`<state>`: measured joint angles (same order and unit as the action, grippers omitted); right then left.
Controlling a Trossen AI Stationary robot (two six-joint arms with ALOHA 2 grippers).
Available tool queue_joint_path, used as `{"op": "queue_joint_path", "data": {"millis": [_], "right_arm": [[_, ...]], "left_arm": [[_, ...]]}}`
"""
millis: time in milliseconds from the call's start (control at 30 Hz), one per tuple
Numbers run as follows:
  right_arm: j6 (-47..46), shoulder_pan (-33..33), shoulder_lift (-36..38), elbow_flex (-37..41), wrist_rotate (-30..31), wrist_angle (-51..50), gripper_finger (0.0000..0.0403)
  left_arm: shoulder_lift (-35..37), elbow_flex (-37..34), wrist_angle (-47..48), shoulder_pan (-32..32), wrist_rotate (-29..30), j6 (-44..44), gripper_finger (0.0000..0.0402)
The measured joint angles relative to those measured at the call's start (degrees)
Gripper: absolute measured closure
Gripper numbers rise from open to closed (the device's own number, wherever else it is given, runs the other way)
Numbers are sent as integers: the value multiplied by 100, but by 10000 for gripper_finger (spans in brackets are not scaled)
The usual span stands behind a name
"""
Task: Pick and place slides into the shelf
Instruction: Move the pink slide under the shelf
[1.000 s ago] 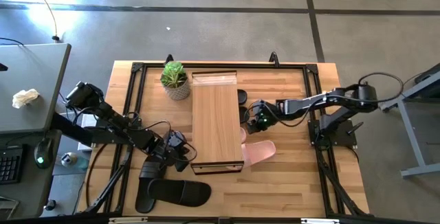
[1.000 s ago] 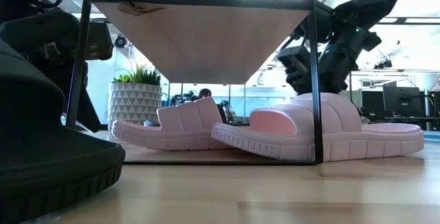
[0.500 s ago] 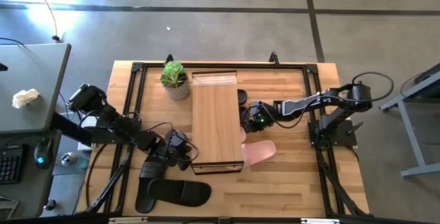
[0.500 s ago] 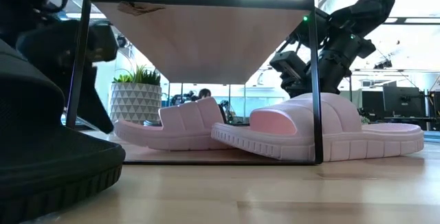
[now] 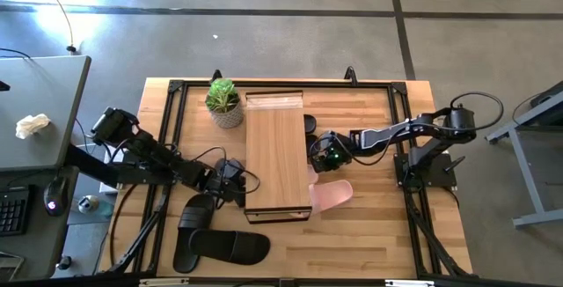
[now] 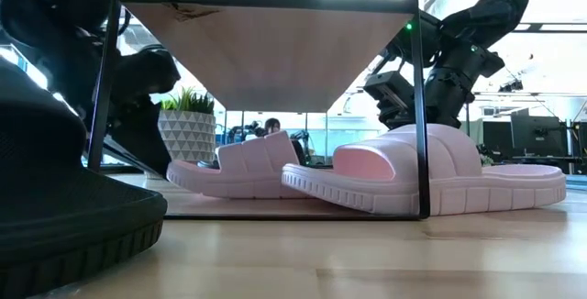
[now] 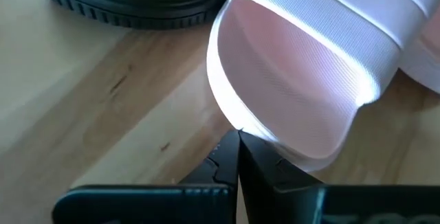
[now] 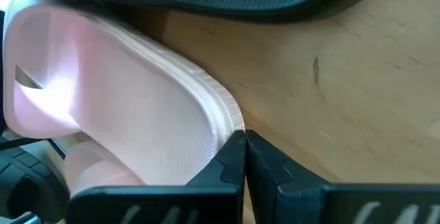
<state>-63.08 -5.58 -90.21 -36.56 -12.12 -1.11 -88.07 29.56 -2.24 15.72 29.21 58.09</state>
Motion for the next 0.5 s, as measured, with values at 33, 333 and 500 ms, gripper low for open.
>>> {"op": "queue_joint_path", "data": {"millis": [33,333,500], "right_arm": [[1,0,0,0,-7,-1,403],[15,-1,0,-2,-11,-10,403],[150,-2,309,-2,314,-237,403]], "left_arm": [[0,0,4,-18,4,-31,402],[0,0,114,-71,107,-88,402],[13,0,110,-70,132,-81,402]]}}
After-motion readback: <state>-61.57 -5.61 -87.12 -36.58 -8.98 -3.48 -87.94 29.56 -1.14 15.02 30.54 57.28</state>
